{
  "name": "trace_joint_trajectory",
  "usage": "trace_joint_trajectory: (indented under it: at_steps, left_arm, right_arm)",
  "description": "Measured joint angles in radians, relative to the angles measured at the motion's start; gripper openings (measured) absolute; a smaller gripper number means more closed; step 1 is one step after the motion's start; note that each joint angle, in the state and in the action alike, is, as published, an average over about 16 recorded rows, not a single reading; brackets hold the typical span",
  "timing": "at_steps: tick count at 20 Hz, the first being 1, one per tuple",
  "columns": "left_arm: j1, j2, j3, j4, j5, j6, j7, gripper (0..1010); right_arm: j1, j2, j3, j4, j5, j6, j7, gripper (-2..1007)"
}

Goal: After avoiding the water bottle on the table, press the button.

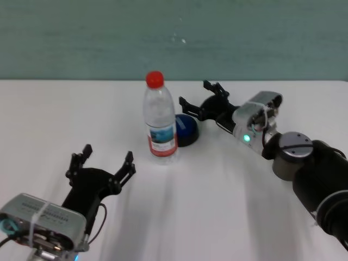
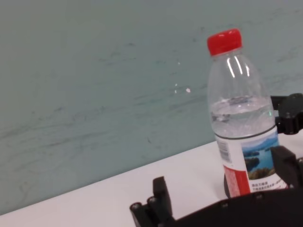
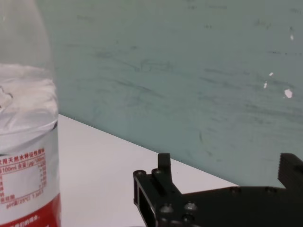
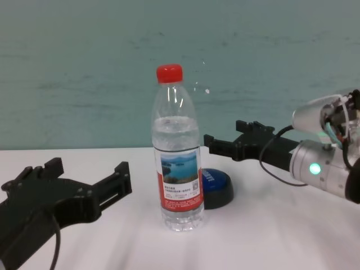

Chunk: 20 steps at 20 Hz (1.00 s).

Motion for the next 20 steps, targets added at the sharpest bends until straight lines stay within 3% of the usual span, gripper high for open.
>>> trace_joint_trajectory:
  at_steps: [5, 10, 15, 20]
  left_arm:
    - [0.000, 0.000, 0.000, 0.000, 0.000, 0.000, 0.000, 1000]
    - [0.000, 0.000, 0.000, 0.000, 0.000, 0.000, 0.000, 1000]
    - [0.000, 0.000, 0.000, 0.000, 0.000, 0.000, 0.000, 1000]
    - [0.000, 0.000, 0.000, 0.000, 0.000, 0.000, 0.000, 1000]
  right_arm:
    - [-0.030, 0.015, -0.002, -0.064, 0.003, 0.027, 0.001, 1004]
    - [-0.048, 0.024, -0.011, -0.093, 0.007, 0.043, 0.009, 1004]
    - [-0.058, 0.029, -0.021, -0.103, 0.013, 0.053, 0.017, 1004]
    - [-0.052, 0.026, -0.029, -0.080, 0.018, 0.052, 0.024, 1004]
